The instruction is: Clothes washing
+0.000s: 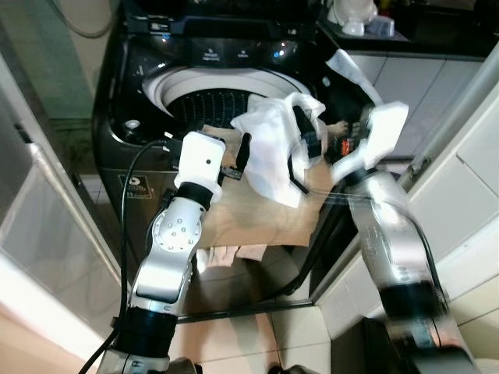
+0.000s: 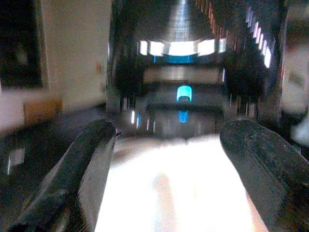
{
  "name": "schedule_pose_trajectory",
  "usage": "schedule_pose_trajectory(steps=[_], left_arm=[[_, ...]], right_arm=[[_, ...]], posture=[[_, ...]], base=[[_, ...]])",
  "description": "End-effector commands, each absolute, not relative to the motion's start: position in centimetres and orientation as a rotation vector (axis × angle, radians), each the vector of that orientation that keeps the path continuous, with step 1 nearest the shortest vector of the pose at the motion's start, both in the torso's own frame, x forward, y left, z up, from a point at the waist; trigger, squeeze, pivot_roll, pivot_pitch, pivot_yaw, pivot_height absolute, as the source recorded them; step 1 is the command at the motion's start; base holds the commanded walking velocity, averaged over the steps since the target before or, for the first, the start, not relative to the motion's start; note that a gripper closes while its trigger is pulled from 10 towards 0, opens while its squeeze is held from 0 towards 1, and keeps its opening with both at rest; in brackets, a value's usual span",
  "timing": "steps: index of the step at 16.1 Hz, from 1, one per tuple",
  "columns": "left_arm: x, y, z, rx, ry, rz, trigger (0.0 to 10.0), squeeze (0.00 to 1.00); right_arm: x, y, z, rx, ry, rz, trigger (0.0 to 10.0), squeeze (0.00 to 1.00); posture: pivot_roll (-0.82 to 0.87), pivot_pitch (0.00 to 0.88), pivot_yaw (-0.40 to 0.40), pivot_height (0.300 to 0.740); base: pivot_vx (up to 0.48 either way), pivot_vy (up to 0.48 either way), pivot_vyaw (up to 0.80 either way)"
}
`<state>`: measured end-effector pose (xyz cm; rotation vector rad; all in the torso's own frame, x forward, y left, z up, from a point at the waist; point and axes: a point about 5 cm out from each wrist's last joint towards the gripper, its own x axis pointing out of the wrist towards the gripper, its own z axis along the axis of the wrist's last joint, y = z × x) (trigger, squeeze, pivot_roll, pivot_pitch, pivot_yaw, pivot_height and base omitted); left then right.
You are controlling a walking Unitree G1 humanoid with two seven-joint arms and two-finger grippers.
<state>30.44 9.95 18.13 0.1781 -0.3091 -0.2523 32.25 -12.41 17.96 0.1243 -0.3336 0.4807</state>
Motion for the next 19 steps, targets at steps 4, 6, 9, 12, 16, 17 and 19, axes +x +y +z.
schedule_pose_trajectory(steps=[4,6,9,12,16,17,19], left_arm=[[30.7,9.3,18.7,0.178,-0.325,-0.277,10.0,0.00],[30.7,9.3,18.7,0.180,-0.327,-0.276,10.0,0.00],[30.7,9.6,18.7,0.179,-0.326,-0.263,10.0,0.00],[30.7,9.7,18.8,0.181,-0.327,-0.255,10.0,0.00],[30.6,9.9,18.8,0.184,-0.329,-0.240,10.0,0.00],[30.6,9.9,18.8,0.184,-0.329,-0.239,10.0,0.00],[30.6,10.0,18.9,0.184,-0.330,-0.232,10.0,0.00]], right_arm=[[32.6,-13.0,10.4,0.026,0.013,0.514,10.0,0.00],[32.6,-12.4,9.0,0.040,0.112,0.554,10.0,0.00],[33.2,-11.6,7.8,0.026,0.182,0.600,10.0,0.00],[34.5,-10.3,7.8,-0.078,0.191,0.573,10.0,0.00],[36.1,-9.3,9.6,-0.169,0.139,0.535,10.0,0.00],[36.3,-9.3,10.1,-0.183,0.124,0.533,10.0,0.00],[37.5,-9.3,12.0,-0.252,0.071,0.505,10.0,0.00]], posture=[[0.00,0.000,-0.062,0.740],[0.01,0.000,-0.066,0.740],[0.02,0.000,-0.071,0.740],[0.04,0.000,-0.075,0.740],[0.06,0.000,-0.090,0.740],[0.06,0.000,-0.090,0.740],[0.06,0.000,-0.100,0.740]], base=[[0.000,0.000,0.00],[0.000,0.000,0.00],[0.000,0.000,0.00],[0.000,0.000,0.00],[0.000,0.000,0.00],[0.000,0.000,0.00],[0.000,0.000,0.00]])
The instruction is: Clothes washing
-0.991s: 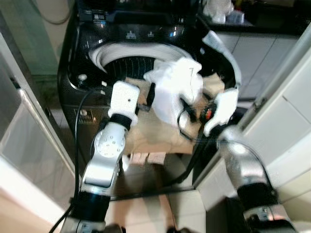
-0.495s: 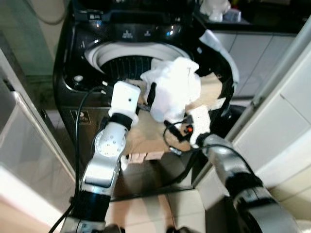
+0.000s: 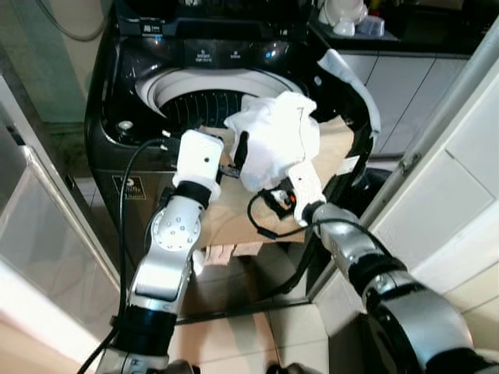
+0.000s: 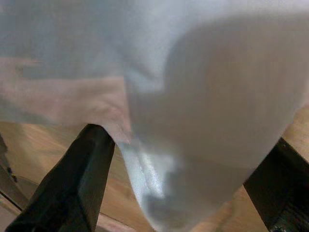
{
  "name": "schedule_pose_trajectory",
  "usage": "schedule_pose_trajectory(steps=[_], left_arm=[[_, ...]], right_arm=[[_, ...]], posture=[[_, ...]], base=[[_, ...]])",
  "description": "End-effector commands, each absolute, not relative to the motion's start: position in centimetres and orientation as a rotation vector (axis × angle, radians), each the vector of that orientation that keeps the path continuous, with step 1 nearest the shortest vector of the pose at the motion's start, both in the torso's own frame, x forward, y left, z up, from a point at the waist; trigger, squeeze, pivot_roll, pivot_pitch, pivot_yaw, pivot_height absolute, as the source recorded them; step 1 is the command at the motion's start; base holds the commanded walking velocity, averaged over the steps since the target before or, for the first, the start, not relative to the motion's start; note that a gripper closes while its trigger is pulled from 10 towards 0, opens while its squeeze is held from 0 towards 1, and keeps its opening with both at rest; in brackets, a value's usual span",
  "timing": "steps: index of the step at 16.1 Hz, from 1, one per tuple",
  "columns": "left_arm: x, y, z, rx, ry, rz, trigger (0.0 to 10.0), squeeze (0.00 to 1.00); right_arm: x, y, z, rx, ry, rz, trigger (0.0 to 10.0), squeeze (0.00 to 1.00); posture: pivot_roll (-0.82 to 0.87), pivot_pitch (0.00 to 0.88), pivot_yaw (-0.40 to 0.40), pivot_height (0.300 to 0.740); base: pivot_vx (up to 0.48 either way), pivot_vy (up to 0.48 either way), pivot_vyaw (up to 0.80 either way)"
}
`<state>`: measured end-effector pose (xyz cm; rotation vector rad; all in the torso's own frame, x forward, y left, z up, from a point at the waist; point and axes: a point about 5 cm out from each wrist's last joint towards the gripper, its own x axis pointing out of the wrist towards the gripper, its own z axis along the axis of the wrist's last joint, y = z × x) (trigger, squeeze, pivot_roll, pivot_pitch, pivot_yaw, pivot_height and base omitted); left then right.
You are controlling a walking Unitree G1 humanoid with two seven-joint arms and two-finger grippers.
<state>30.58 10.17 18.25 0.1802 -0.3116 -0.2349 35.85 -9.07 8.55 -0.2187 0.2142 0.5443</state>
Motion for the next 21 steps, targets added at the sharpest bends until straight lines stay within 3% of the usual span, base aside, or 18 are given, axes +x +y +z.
schedule_pose_trajectory(steps=[1,6,9,13,21], left_arm=[[30.7,9.9,18.9,0.183,-0.331,-0.231,10.0,0.00],[30.8,9.8,18.9,0.181,-0.334,-0.230,10.0,0.00],[30.9,9.6,18.9,0.178,-0.334,-0.241,10.0,0.00],[31.0,9.5,18.9,0.178,-0.335,-0.246,10.0,0.00],[30.9,9.5,18.9,0.175,-0.334,-0.241,10.0,0.00]], right_arm=[[37.8,-9.4,12.5,-0.274,0.057,0.489,10.0,0.00],[40.1,-9.5,18.4,-0.326,-0.118,0.413,10.0,0.00],[41.7,-9.2,26.8,-0.322,-0.320,0.331,10.0,0.00],[41.9,-9.0,33.4,-0.356,-0.465,0.248,10.0,0.00],[41.8,-8.9,34.3,-0.354,-0.491,0.242,10.0,0.00]], posture=[[0.06,0.000,-0.100,0.740],[0.06,0.000,-0.100,0.740],[0.04,0.000,-0.087,0.740],[0.05,0.000,-0.091,0.740],[0.05,0.000,-0.097,0.740]], base=[[0.000,0.000,0.00],[0.000,0.000,0.00],[0.000,0.000,0.00],[0.000,0.000,0.00],[0.000,0.000,0.00]])
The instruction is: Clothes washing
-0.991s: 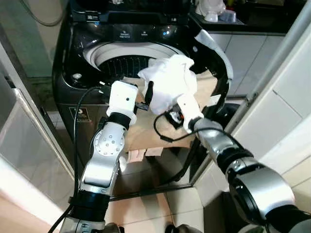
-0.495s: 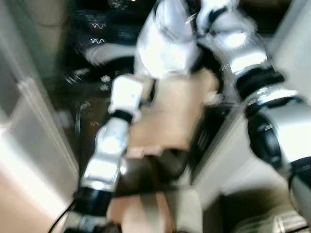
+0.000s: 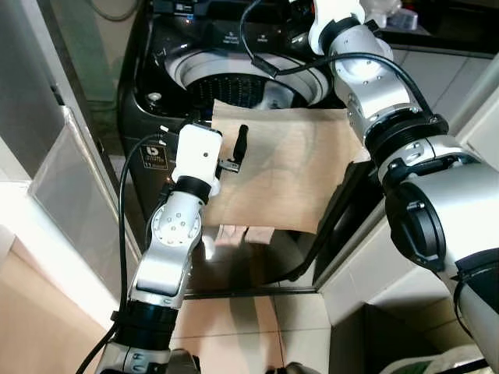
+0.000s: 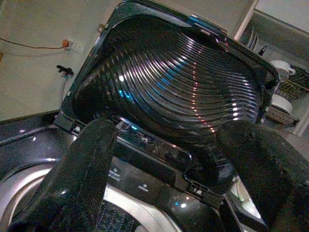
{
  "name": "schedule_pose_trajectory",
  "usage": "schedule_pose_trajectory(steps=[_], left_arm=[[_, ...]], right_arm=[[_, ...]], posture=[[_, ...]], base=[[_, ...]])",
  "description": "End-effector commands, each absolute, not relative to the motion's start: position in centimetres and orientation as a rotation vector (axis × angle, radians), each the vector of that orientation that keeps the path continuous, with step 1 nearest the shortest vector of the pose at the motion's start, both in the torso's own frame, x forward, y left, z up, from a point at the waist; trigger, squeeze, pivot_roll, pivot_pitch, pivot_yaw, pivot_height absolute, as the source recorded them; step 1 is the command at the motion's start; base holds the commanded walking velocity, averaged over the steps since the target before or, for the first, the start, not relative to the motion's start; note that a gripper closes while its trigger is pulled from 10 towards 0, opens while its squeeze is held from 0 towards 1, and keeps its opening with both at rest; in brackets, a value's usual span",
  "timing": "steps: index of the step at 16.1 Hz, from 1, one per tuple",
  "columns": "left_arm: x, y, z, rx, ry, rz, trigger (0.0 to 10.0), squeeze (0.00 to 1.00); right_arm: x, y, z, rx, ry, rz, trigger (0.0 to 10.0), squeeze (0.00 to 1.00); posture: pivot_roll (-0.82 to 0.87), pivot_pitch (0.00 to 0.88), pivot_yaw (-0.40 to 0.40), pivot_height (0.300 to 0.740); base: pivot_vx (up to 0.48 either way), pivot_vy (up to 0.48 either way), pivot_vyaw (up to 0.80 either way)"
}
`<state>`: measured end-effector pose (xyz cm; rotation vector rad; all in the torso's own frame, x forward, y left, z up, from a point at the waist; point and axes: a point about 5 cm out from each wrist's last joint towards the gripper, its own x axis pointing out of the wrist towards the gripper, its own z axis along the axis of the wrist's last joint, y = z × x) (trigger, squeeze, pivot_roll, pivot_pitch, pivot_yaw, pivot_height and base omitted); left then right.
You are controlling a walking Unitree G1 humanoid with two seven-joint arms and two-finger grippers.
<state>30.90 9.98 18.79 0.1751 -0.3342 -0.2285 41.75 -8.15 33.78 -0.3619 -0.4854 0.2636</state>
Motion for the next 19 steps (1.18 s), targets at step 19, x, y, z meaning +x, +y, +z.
schedule_pose_trajectory(steps=[19], left_arm=[[31.0,9.8,18.0,0.212,-0.293,-0.214,10.0,0.00]], right_arm=[[34.6,-14.2,16.3,-0.063,-0.375,0.188,10.0,0.00]], posture=[[0.01,0.000,-0.083,0.740]], base=[[0.000,0.000,0.00]])
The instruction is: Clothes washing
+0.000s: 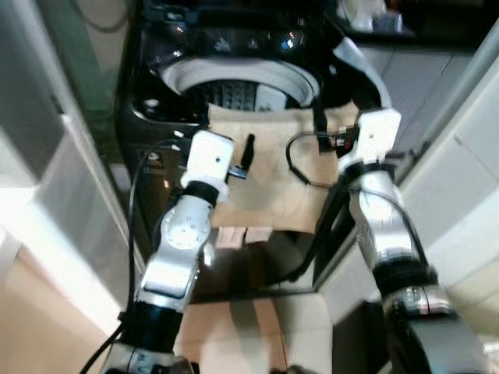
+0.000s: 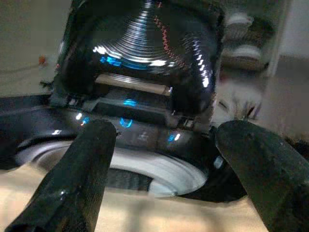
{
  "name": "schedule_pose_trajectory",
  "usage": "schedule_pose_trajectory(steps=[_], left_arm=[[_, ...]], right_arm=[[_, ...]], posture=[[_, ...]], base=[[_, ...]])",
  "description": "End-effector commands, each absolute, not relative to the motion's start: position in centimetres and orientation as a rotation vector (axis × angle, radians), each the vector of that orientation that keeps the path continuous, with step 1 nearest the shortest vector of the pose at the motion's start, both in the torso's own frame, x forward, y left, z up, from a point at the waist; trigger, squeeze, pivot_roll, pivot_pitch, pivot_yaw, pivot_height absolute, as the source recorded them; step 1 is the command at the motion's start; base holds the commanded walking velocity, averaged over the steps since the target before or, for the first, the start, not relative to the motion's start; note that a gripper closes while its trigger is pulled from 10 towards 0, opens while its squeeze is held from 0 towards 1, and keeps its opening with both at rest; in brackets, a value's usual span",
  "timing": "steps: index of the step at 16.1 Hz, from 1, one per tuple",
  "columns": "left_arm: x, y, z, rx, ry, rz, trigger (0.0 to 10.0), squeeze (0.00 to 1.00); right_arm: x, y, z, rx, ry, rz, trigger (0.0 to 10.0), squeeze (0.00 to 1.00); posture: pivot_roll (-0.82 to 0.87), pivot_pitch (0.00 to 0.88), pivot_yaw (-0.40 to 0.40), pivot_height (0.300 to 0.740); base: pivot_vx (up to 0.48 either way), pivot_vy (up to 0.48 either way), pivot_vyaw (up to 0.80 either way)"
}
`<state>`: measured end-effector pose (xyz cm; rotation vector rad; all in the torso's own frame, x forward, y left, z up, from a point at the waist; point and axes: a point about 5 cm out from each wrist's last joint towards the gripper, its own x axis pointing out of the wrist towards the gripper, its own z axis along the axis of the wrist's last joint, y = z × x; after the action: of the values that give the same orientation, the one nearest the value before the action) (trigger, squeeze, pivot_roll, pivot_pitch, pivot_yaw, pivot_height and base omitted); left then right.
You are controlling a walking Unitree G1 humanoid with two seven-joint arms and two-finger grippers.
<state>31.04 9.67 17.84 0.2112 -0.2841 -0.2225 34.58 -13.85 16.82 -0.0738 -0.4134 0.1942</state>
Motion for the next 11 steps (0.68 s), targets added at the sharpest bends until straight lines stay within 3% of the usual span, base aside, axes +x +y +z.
schedule_pose_trajectory(steps=[1,5,8,11], left_arm=[[31.0,9.9,18.0,0.213,-0.292,-0.209,10.0,0.00],[31.1,10.2,17.7,0.217,-0.273,-0.173,10.0,0.00],[31.5,10.8,17.1,0.153,-0.222,-0.147,10.0,0.00],[31.7,10.9,16.0,0.117,-0.154,-0.150,10.0,0.00]], right_arm=[[34.2,-14.2,16.4,-0.062,-0.375,0.194,10.0,0.00],[33.8,-13.6,16.2,-0.049,-0.361,0.216,10.0,0.00],[34.2,-14.5,14.1,0.073,-0.189,0.152,10.0,0.00],[34.0,-14.8,12.9,0.079,-0.134,0.154,10.0,0.00]], posture=[[0.01,0.000,-0.086,0.740],[0.01,0.000,-0.087,0.740],[0.01,0.000,-0.081,0.740],[0.00,0.000,-0.071,0.740]], base=[[0.000,0.000,0.00],[0.000,0.000,0.00],[0.000,0.000,0.00],[0.000,0.000,0.00]])
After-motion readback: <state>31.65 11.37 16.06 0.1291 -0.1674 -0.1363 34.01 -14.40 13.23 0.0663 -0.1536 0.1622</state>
